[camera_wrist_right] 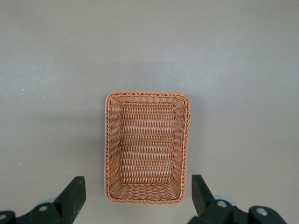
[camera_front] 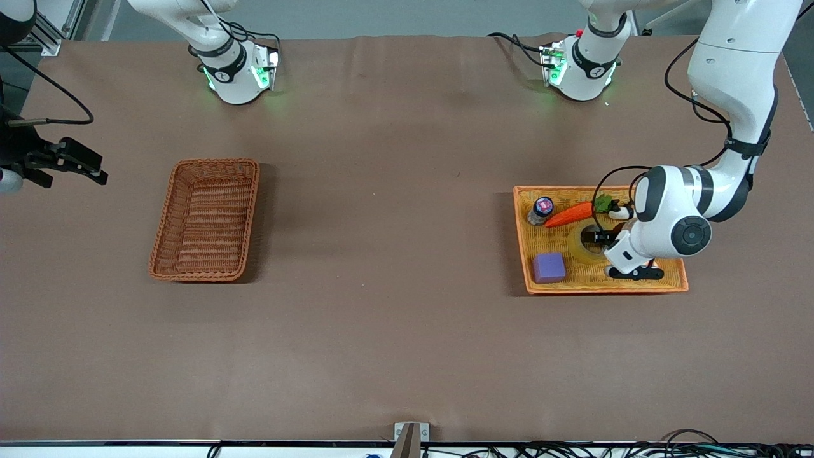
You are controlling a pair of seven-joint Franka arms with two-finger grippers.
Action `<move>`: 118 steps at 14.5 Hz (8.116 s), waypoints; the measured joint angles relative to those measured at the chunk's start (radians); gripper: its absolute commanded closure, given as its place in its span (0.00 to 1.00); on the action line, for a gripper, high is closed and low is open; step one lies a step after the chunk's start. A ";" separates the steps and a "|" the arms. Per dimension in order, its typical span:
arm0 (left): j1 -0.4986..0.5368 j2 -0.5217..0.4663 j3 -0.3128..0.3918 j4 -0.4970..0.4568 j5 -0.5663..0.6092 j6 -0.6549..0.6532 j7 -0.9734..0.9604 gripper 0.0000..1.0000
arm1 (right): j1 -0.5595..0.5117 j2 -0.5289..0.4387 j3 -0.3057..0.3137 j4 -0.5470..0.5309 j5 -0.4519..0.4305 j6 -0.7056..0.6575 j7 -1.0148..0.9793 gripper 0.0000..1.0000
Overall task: Move tape to another basket
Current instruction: 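Close the left gripper on the rim of the tape roll, then carry the tape with the left gripper while the right gripper reaches over, then set the tape on the table with the left gripper, then grasp the tape with the right gripper while the left gripper withdraws, then lower the tape into the brown basket and open the right gripper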
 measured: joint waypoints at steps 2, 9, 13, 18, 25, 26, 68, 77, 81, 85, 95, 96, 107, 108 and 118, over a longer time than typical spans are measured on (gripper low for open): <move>0.002 0.001 0.000 0.000 0.000 0.006 0.000 0.60 | 0.000 0.000 0.000 0.000 0.000 0.000 0.000 0.00; 0.009 -0.011 -0.002 0.023 0.001 0.038 0.000 0.93 | 0.003 0.000 0.001 0.000 0.000 0.000 0.000 0.00; 0.009 -0.059 -0.005 0.037 0.001 0.038 0.000 1.00 | 0.003 0.000 0.000 0.000 0.000 0.000 0.000 0.00; 0.009 -0.152 -0.046 0.093 0.001 -0.038 -0.024 1.00 | 0.002 0.000 0.000 0.000 0.000 0.000 0.000 0.00; -0.107 -0.096 -0.302 0.251 0.000 -0.165 -0.281 1.00 | 0.002 0.000 -0.001 -0.001 0.000 0.000 -0.001 0.00; -0.161 -0.060 -0.303 0.283 0.000 -0.165 -0.351 1.00 | 0.002 0.000 -0.001 -0.001 0.000 0.000 -0.001 0.00; -0.027 -0.489 -0.176 0.327 -0.181 -0.512 -0.210 0.00 | 0.216 0.521 0.476 -0.364 -0.115 0.853 0.794 0.00; -0.035 -0.546 -0.181 0.324 -0.107 -0.517 -0.133 0.00 | 0.198 0.618 0.469 -0.325 -0.161 0.899 0.794 0.64; -0.034 -0.540 -0.181 0.323 -0.106 -0.517 -0.130 0.00 | 0.198 0.622 0.469 -0.318 -0.162 0.893 0.817 1.00; -0.028 -0.532 -0.175 0.321 -0.106 -0.519 -0.129 0.00 | 0.198 0.626 0.469 -0.255 -0.179 0.768 0.857 1.00; -0.139 -0.536 -0.047 0.319 -0.116 -0.550 -0.128 0.00 | 0.052 0.368 0.423 -0.127 -0.192 0.342 0.609 1.00; -0.138 -0.537 -0.043 0.319 -0.116 -0.550 -0.128 0.00 | 0.051 0.332 0.378 -0.135 -0.192 0.322 0.535 1.00; -0.136 -0.544 -0.036 0.319 -0.116 -0.552 -0.128 0.00 | 0.023 0.195 -0.052 -0.595 -0.187 0.678 -0.012 0.97; -0.136 -0.544 -0.036 0.319 -0.116 -0.553 -0.128 0.00 | 0.024 0.206 -0.051 -0.624 -0.173 0.706 -0.011 0.97; -0.126 -0.543 -0.035 0.312 -0.116 -0.555 -0.130 0.00 | 0.029 0.310 -0.046 -0.659 -0.109 0.791 -0.011 0.00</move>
